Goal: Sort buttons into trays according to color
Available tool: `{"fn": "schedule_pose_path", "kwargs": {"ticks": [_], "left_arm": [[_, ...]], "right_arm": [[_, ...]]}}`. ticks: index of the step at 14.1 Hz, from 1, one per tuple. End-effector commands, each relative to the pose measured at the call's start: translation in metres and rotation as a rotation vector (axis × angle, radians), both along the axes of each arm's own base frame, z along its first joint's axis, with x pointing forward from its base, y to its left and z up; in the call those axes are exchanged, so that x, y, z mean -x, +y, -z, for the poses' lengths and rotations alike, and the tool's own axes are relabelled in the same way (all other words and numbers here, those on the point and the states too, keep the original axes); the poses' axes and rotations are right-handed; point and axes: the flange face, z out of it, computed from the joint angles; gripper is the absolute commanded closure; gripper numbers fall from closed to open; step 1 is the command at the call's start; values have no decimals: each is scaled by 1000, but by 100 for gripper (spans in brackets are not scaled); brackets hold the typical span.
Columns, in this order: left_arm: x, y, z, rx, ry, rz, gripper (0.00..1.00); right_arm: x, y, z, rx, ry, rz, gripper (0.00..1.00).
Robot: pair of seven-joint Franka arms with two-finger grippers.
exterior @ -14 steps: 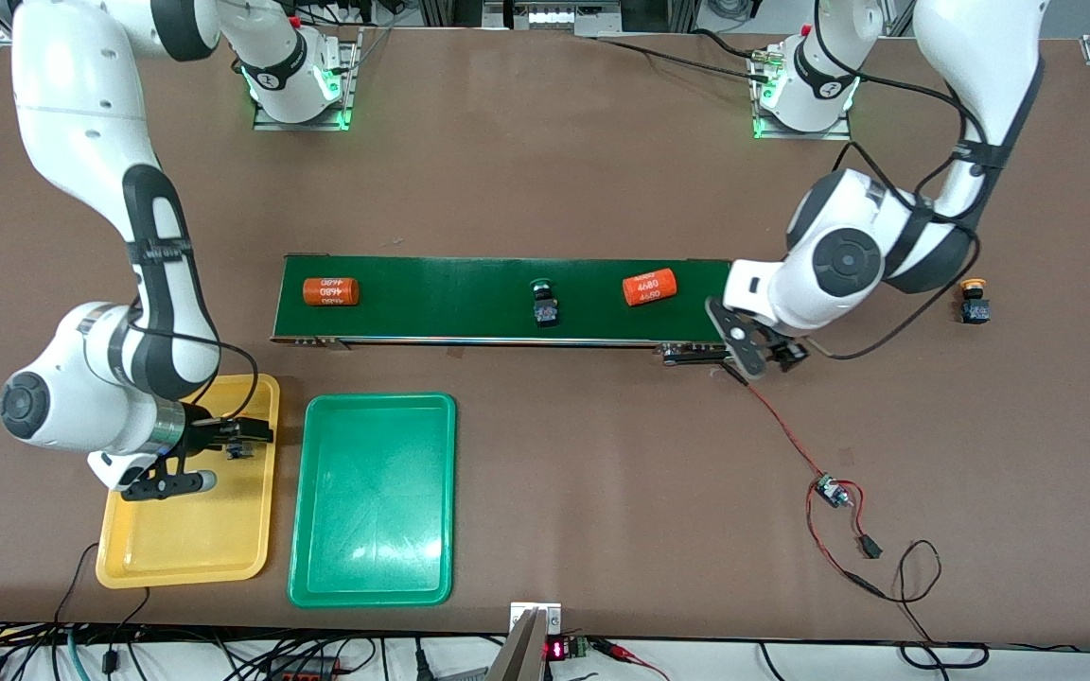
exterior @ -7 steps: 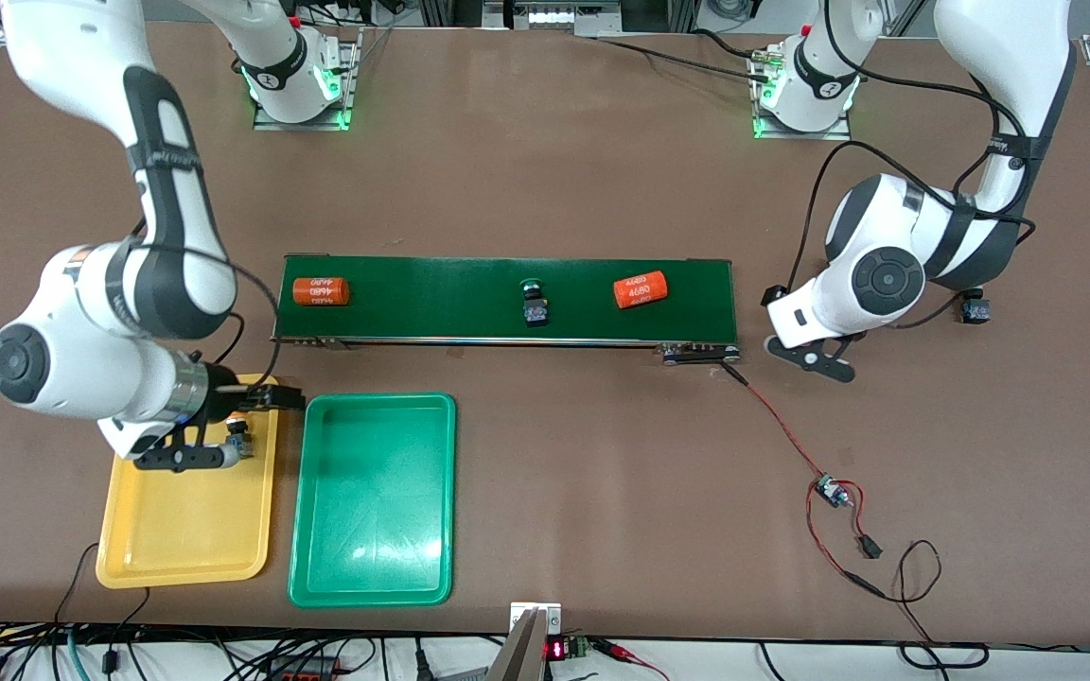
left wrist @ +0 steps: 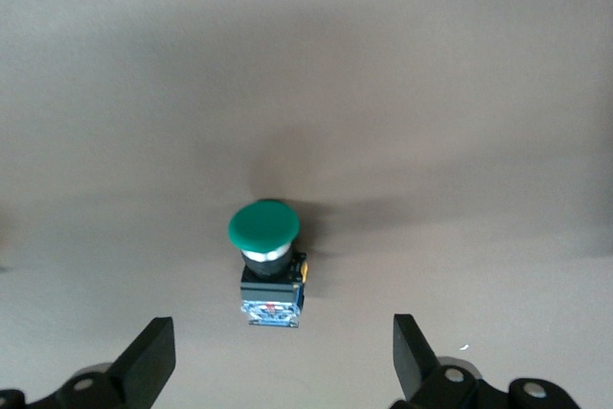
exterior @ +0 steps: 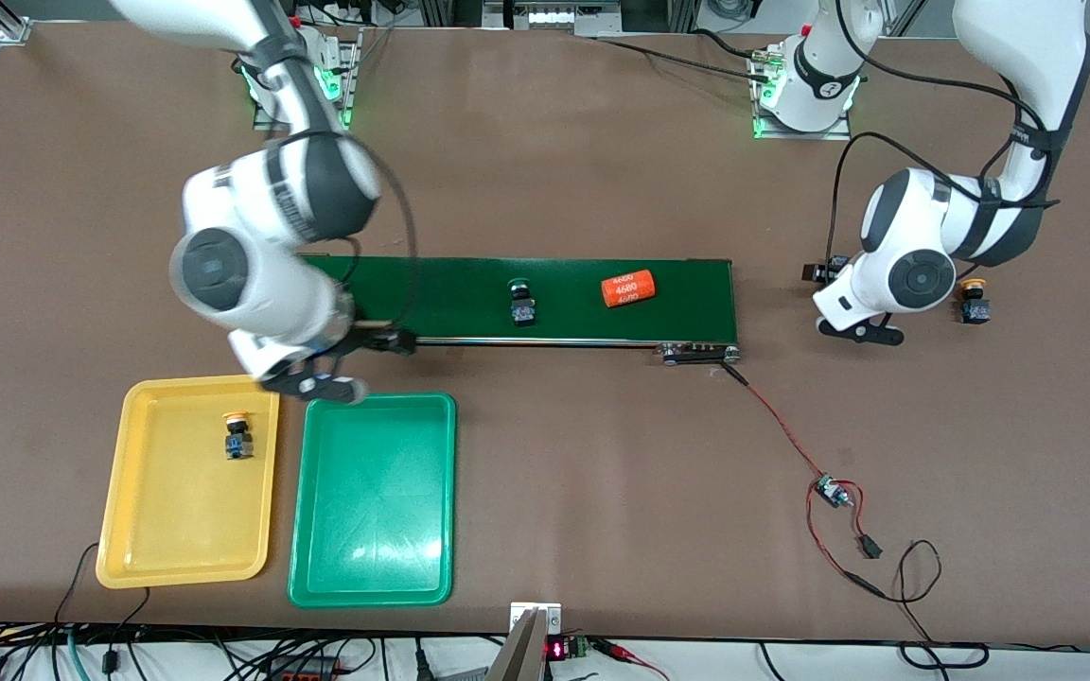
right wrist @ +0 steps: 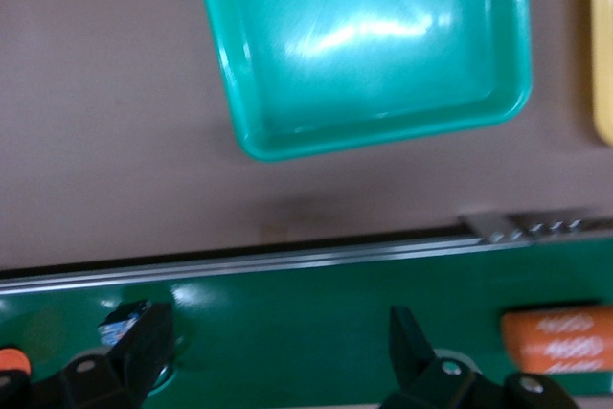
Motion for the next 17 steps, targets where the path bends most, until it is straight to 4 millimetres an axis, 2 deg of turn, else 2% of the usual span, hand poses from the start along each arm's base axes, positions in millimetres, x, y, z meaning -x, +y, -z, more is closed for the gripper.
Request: {"fn": "schedule_pose_path", "kwargs": {"ticks": [1, 4, 6, 8, 10, 12, 17], "left_arm": [[29, 5, 10, -12, -24, -9, 0], [57, 12, 34, -15, 32, -15, 0], [53, 11, 42, 7, -18, -11, 0], [52, 9, 53, 20, -35, -8, 0], [49, 12, 62, 54, -56, 33, 6], [45, 28, 58, 56, -65, 53, 5], [46, 31, 60, 39, -59, 66, 4]], "right_arm": [[23, 29, 12, 38, 9, 35, 0], [47, 70, 41, 63, 29, -32, 0], [59, 90, 61, 78, 35, -62, 0], [60, 95, 77, 87, 36, -68, 0], [63, 99, 85, 95, 41, -78, 0], [63, 96, 99, 105, 46, -81, 0], [72, 95, 124, 138, 24, -108, 0]]}}
